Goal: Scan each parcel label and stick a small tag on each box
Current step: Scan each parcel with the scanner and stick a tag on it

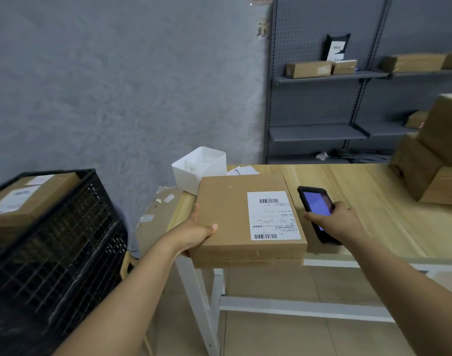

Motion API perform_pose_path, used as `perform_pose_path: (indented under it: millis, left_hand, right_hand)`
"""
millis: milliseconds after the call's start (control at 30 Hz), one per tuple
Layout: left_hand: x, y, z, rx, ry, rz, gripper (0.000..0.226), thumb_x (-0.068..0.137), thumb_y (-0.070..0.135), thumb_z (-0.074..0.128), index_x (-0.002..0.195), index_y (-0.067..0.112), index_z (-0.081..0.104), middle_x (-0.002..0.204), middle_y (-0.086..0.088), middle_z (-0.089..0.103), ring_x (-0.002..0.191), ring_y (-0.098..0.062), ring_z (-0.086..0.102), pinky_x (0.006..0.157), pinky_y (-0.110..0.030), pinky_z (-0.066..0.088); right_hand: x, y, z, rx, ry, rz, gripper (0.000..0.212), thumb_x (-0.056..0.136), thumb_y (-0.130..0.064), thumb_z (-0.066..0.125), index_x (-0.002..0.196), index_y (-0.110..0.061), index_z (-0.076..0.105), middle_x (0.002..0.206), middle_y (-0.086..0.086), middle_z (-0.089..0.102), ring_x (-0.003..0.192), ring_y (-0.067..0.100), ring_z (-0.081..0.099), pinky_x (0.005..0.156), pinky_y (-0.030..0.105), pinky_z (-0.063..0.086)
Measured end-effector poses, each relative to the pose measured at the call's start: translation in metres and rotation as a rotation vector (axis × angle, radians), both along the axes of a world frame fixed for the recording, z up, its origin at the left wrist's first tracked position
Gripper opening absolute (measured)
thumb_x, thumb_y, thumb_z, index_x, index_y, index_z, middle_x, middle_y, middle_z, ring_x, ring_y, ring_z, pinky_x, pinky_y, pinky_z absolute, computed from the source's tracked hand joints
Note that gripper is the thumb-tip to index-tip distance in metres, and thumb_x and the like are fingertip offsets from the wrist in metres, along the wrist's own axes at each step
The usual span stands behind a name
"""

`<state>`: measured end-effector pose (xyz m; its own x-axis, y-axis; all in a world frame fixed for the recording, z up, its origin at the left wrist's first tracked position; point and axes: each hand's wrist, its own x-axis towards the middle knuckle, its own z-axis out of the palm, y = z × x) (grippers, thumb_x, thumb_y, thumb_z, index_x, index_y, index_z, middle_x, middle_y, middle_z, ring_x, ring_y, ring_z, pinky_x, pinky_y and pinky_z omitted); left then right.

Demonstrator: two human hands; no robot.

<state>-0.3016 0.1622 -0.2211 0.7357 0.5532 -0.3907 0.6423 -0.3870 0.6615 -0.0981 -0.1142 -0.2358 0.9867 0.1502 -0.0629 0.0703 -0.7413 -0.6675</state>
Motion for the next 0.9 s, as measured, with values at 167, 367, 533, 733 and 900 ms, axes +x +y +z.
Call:
perform_pose_path:
  millis: [167, 367, 533, 733, 900]
  left_hand:
    - [-0.001, -0.002, 0.004, -0.008, 0.004, -0.012, 0.088, 0.091, 0.051, 0.053, 0.148, 0.044, -0.014, 0.148, 0.006, 0.036, 0.08, -0.007, 0.052, 0.059, -0.028, 0.052]
    - [0.001, -0.004, 0.007, 0.027, 0.031, -0.041, 0.082, 0.09, 0.049, 0.052, 0.148, 0.044, -0.005, 0.115, 0.009, 0.042, 0.084, -0.017, 0.057, 0.068, -0.036, 0.057]
    - [0.004, -0.002, 0.007, 0.078, 0.067, -0.061, 0.081, 0.09, 0.05, 0.052, 0.149, 0.039, -0.003, 0.115, 0.003, 0.041, 0.081, -0.022, 0.058, 0.053, -0.029, 0.053]
    - [0.01, 0.004, 0.001, 0.096, 0.037, -0.054, 0.082, 0.088, 0.05, 0.055, 0.148, 0.038, 0.001, 0.126, 0.0, 0.046, 0.087, -0.023, 0.058, 0.057, -0.031, 0.053]
    - [0.014, 0.011, -0.006, 0.09, -0.022, -0.083, 0.084, 0.089, 0.041, 0.059, 0.151, 0.026, 0.005, 0.145, -0.004, 0.041, 0.119, -0.023, 0.049, 0.093, -0.034, 0.043]
  right_hand:
    - [-0.01, 0.004, 0.033, 0.022, -0.005, 0.099, 0.075, 0.046, -0.066, 0.073, 0.102, -0.022, 0.049, 0.095, -0.002, 0.045, 0.083, 0.02, 0.057, 0.071, 0.042, 0.057]
    - [-0.033, 0.003, 0.069, -0.238, -0.091, 0.29, 0.073, 0.05, -0.063, 0.076, 0.103, -0.02, 0.048, 0.094, -0.004, 0.042, 0.078, 0.013, 0.053, 0.068, 0.033, 0.054]
    - [-0.059, -0.006, 0.087, -0.403, -0.052, 0.291, 0.074, 0.05, -0.063, 0.077, 0.102, -0.02, 0.047, 0.093, -0.004, 0.041, 0.075, 0.013, 0.053, 0.057, 0.028, 0.046]
    - [-0.08, -0.013, 0.099, -0.515, 0.028, 0.316, 0.067, 0.051, -0.067, 0.076, 0.091, -0.02, 0.049, 0.088, -0.003, 0.047, 0.07, 0.012, 0.054, 0.052, 0.025, 0.041]
    - [-0.089, -0.014, 0.106, -0.499, 0.027, 0.329, 0.069, 0.056, -0.066, 0.075, 0.099, -0.016, 0.053, 0.085, -0.001, 0.053, 0.07, 0.012, 0.056, 0.055, 0.023, 0.045]
